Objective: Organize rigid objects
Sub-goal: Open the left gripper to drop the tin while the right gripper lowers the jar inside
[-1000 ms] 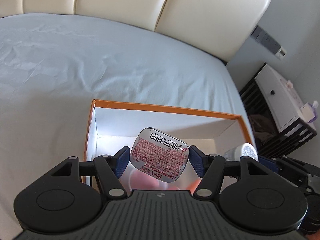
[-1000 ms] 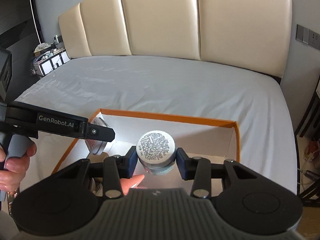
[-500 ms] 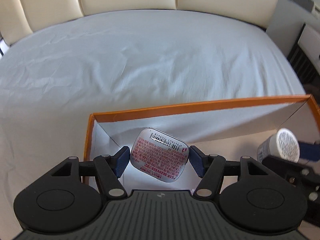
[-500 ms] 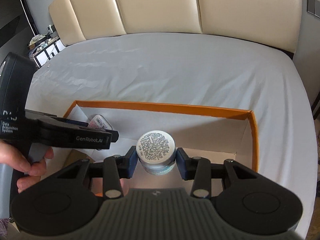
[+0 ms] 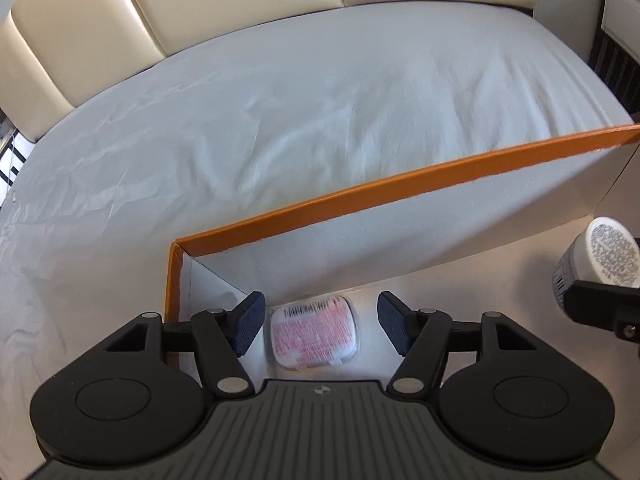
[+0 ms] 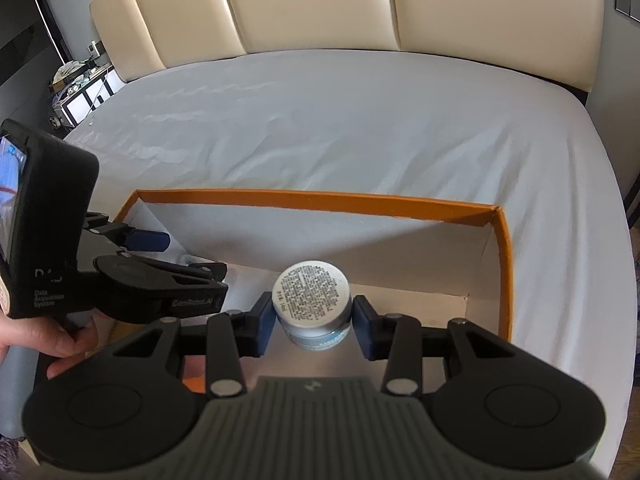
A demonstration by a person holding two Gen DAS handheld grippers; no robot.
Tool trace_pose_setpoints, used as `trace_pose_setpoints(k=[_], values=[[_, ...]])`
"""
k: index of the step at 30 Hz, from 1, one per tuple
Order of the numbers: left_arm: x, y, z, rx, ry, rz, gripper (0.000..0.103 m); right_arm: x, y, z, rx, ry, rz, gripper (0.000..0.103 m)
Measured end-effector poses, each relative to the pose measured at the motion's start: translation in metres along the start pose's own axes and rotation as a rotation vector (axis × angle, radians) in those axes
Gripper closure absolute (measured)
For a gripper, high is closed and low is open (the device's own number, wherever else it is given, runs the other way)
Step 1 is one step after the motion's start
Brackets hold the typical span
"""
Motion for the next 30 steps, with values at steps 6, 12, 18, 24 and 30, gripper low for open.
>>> trace_pose_setpoints(k=[6, 12, 18, 24, 30], values=[[0.016, -0.031, 0.024, -0.173, -0.209, -0.106, 0.030, 0.003, 0.006, 0.011, 0.008, -0.013, 0.019, 0.061], [0.023, -0.065, 0.067, -0.169, -0.358, -0.260, 0.030, 0.009, 0.025, 0.034, 0.041, -0.016, 0.069, 0.061], [-0.002, -0.043, 0.093, -0.148, -0.442, -0.158, 0.035, 0.007, 0.064, 0.057, 0.029, -0.027, 0.174, 0.061], [-0.017, -0.030, 0.105, -0.209, -0.543, -0.095, 0.043, 0.004, 0.102, 0.070, -0.021, -0.017, 0.270, 0.061], [-0.026, -0.031, 0.106, -0.212, -0.556, -0.085, 0.044, -0.002, 0.122, 0.082, -0.044, -0.033, 0.322, 0.061]])
Point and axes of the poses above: each gripper's, at about its wrist camera, not at the fingertips, and y roughly the way its jaws point, z to its left, x to its top, the point moved 7 cm from there along y, roughly the way its jaws point, and after that the axes turned 9 degrees about -z, right-handed, at the moved point
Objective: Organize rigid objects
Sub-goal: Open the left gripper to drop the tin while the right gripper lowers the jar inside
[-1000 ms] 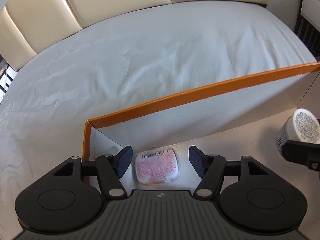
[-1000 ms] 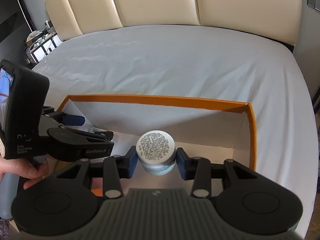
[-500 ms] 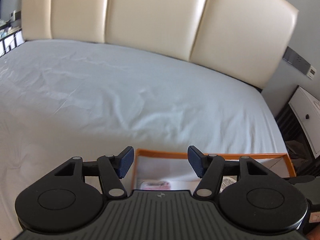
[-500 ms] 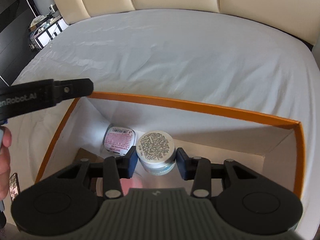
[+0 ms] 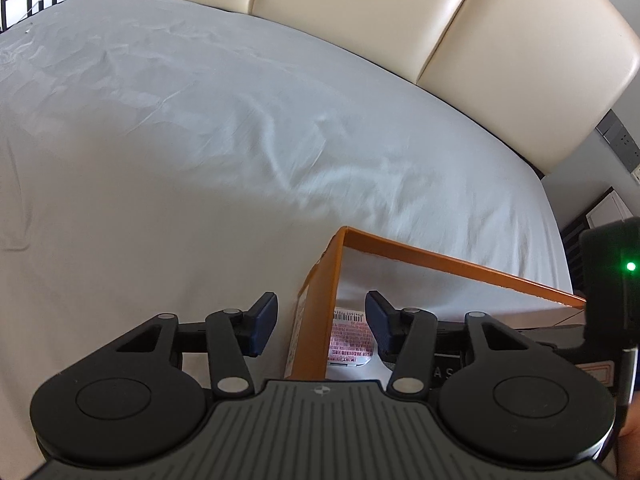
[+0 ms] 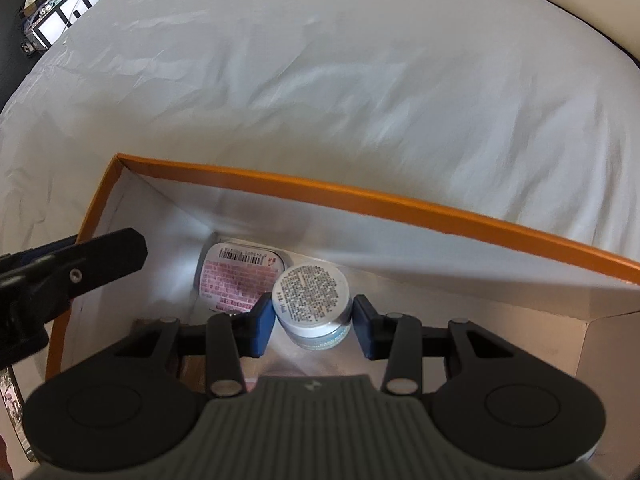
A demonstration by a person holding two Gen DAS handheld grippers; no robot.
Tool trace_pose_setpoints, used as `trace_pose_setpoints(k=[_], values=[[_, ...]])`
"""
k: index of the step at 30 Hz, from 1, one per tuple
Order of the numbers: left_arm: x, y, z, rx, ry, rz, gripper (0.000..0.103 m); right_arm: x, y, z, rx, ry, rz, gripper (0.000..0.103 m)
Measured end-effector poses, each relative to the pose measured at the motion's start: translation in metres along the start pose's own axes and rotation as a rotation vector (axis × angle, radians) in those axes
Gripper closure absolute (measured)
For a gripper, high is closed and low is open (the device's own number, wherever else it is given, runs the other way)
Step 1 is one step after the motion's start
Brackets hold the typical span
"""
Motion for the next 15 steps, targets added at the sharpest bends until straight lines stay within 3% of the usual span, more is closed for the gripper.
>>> trace_pose_setpoints(k=[10, 12, 15], values=[[-0.0045, -0.0041, 0.0002, -0.019, 0.002, 0.011, 0.044, -0.0054, 0.0014, 0.0047, -0.007, 0.017, -0.001, 0.054], [-0.0065, -0.0047, -0.0019, -0.025, 0.006, 0.014, 0.044, -0.0046, -0.0006, 0.0042, -0.017, 0.014, -0.007, 0.055], [-0.0090, -0.0047, -0.0030, -0.023, 0.011, 0.018, 0.046, -0.0057, -0.0033, 0.0057, -0.006, 0.017, -0.004, 0.066]])
Point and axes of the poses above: each gripper's, at about its wrist camera, not at the fingertips, and y roughly the way its jaws point, z to its left, x to its top, the point moved 7 cm from there along y, roughly the way its jaws point, and after that the axes turned 9 degrees about -z, right-handed, at the moved point
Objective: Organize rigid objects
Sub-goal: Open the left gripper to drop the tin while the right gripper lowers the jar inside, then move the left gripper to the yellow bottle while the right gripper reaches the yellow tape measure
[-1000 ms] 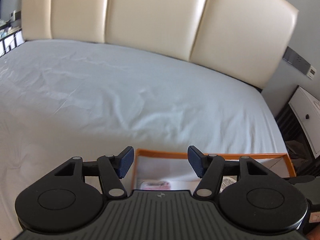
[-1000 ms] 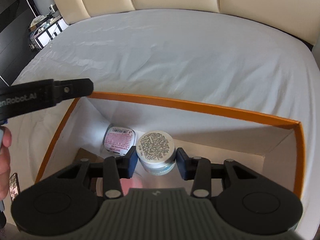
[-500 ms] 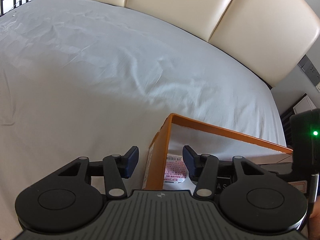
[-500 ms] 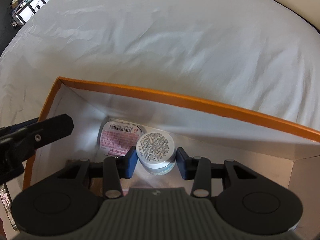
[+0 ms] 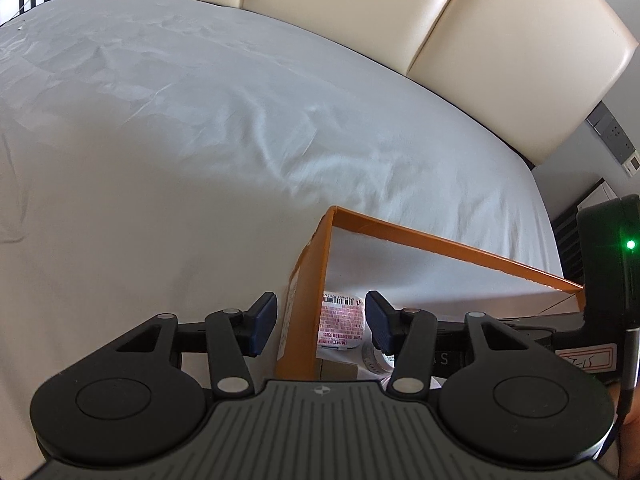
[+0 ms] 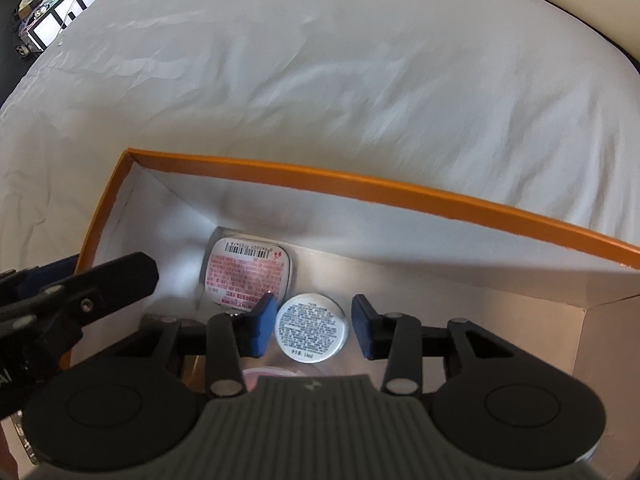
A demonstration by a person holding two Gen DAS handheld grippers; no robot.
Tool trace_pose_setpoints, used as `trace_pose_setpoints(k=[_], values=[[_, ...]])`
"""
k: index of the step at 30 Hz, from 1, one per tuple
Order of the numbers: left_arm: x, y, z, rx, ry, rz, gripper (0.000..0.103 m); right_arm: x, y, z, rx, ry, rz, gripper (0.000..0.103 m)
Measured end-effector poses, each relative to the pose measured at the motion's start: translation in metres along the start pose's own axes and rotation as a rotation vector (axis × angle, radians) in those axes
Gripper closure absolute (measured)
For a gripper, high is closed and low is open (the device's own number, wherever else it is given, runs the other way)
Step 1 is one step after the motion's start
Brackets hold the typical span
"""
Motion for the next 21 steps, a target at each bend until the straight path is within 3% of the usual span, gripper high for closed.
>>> trace_pose_setpoints(k=[9, 12, 21], values=[[0.000, -0.002, 0.004, 0.006, -0.014, -0.012, 0.047, -0.001, 0.001, 0.005, 0.032, 0.053, -0.010, 0.066], [-0.001, -0.004, 0.002, 0.010, -0.007, -0.020, 0.047, -0.001, -0.004, 0.007, -0.001, 0.027, -0.033, 0.066], [0.003, -0.044, -0.028, -0.002, 0.134, -0.138, 0.054, -0.009, -0.050, 0.013, -0.019, -0.024, -0.139, 0.066]])
Point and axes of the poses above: each gripper's, at about its wrist camera, not at the fingertips, and y roughly the way its jaws point, z to its left, x to its top, the point moved 7 cm from there along y, roughly the way its jaws point, and after that the axes turned 9 degrees about -z, right-handed, at the moved point
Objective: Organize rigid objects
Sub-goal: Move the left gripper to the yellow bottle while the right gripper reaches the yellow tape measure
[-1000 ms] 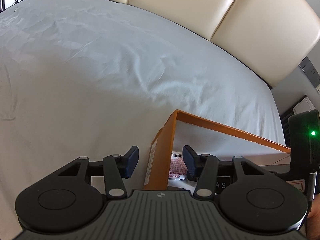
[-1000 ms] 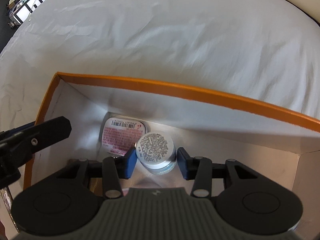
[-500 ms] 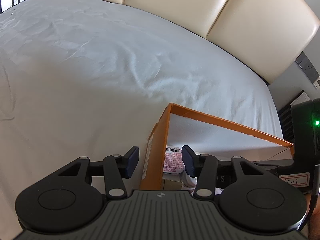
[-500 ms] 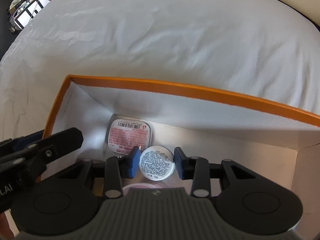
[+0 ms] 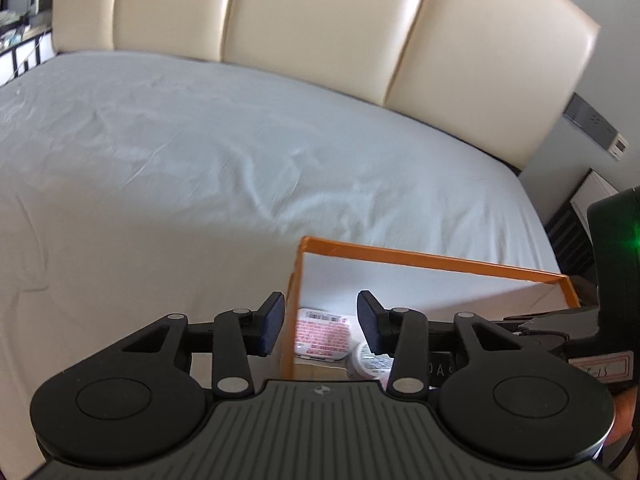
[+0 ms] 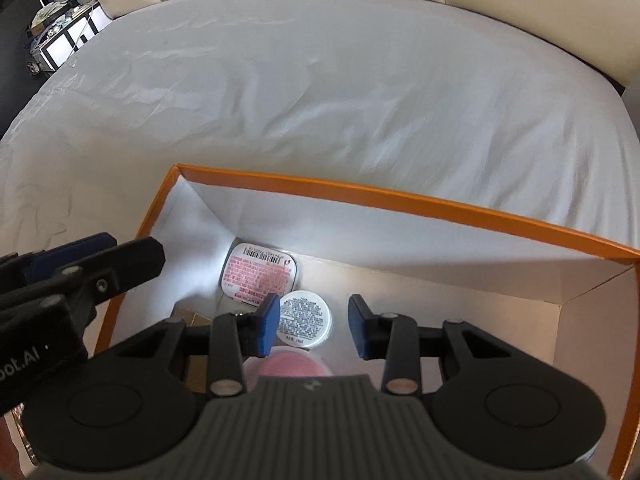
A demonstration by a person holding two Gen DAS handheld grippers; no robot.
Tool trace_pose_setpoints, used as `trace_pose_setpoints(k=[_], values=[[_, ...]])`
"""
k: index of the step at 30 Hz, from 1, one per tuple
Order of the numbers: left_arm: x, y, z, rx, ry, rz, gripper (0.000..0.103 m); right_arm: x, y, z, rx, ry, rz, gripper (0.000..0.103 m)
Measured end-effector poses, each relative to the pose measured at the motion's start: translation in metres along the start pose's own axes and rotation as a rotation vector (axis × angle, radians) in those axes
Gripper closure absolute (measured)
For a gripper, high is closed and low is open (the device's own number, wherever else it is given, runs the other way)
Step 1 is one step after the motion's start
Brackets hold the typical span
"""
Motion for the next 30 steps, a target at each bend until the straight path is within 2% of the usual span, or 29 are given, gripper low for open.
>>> trace_pose_setpoints(k=[9, 13, 17, 22, 28, 30], values=[[0.008, -0.051, -0.044, -0.078, 0.106, -0.067, 0.054, -0.027, -0.101, 0.002, 0.048, -0.044, -0.254, 0.063], [-0.008, -0.078, -0.053, -0.125, 0.138, -0.052, 0.054, -0.055, -0.144, -0.006, 0.050, -0.036, -0.333, 0.059], [-0.029, -0.102, -0.042, -0.121, 0.131, -0.033, 0.054, -0.087, -0.177, -0.021, 0.043, -0.005, -0.390, 0.054], [-0.060, -0.116, -0.017, -0.082, 0.078, 0.035, 0.054, -0.134, -0.200, -0.039, 0.016, 0.043, -0.396, 0.054], [-0.103, -0.107, 0.009, 0.053, 0.056, 0.182, 0.052, -0.197, -0.201, -0.073, -0.068, 0.076, -0.315, 0.053], [-0.117, -0.100, 0.027, 0.117, -0.037, 0.254, 0.049, -0.218, -0.191, -0.090, -0.092, 0.111, -0.270, 0.053]])
Point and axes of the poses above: each gripper's, at about its wrist camera, not at the fingertips, and y roughly the way its jaws point, z to its left, x to its top, the point moved 7 cm from there along y, roughly the way its jaws point, and after that the axes turned 9 degrees about -z, right-handed, at the moved point
